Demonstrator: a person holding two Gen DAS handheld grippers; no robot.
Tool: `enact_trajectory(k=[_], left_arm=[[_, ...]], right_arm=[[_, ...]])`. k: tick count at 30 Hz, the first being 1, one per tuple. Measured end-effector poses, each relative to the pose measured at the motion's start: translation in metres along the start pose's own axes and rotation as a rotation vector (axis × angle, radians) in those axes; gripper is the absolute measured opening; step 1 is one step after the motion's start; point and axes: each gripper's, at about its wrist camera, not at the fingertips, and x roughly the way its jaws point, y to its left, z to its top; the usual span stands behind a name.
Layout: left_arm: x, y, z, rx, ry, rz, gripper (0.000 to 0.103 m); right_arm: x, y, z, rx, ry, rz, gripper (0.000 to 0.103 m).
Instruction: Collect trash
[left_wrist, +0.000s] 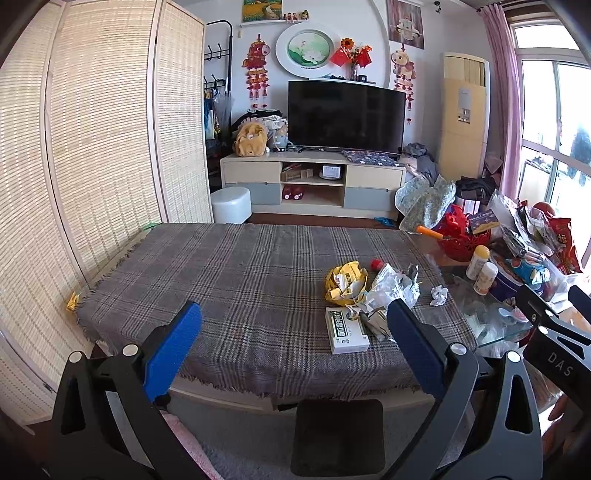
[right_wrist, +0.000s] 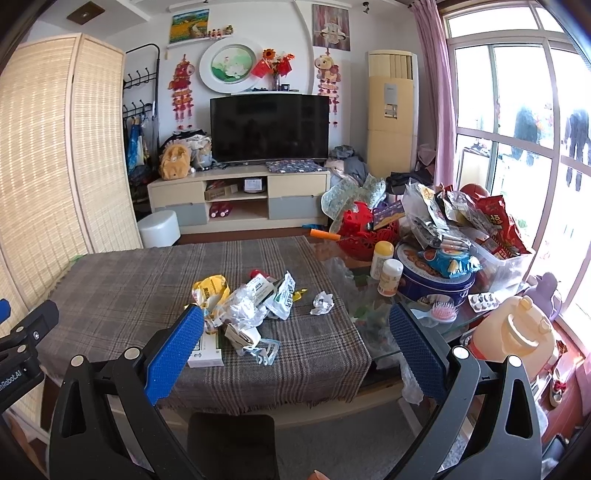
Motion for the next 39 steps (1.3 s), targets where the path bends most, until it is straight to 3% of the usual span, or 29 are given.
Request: enact_trajectory(k=[8, 12, 18, 23, 28, 30, 39], left_arm=[[0.042, 0.006, 0.011, 0.018, 0.052, 0.035, 0.095], [0.072, -0.001, 0.018, 0.030, 0.101, -0.003, 0.095], [0.132, -0.015, 0.014, 0.073, 0.211, -0.035, 0.095], [0.174, -0.023, 0.009, 0.110, 0.275, -0.030, 0.095], [0.205, -0.035, -0.004, 0.176, 0.350, -0.049, 0.095], [0.213, -0.037, -0.012, 0.191, 0.380, -0.062, 0.092], [0.240, -0.044, -0.031, 0.194, 0.441, -0.107, 0.081]], right_arm=[[0.049, -0.015, 0.016, 0.033, 0.082, 0.039, 0.100], [0.081, -0.010, 0.022, 0.000, 0.123, 0.013, 0.100], [0.145, -0.012, 0.017, 0.045, 0.280, 0.103, 0.100], [0.189, -0.003, 0.015, 0.080, 0.357, 0.179, 0.100], [0.225, 0.028, 0.012, 0.043, 0.456, 0.257, 0.068], [0.238, 0.036, 0.009, 0.042, 0.491, 0.281, 0.062], [0.274, 0.044, -0.002, 0.069, 0.561, 0.335, 0.052]])
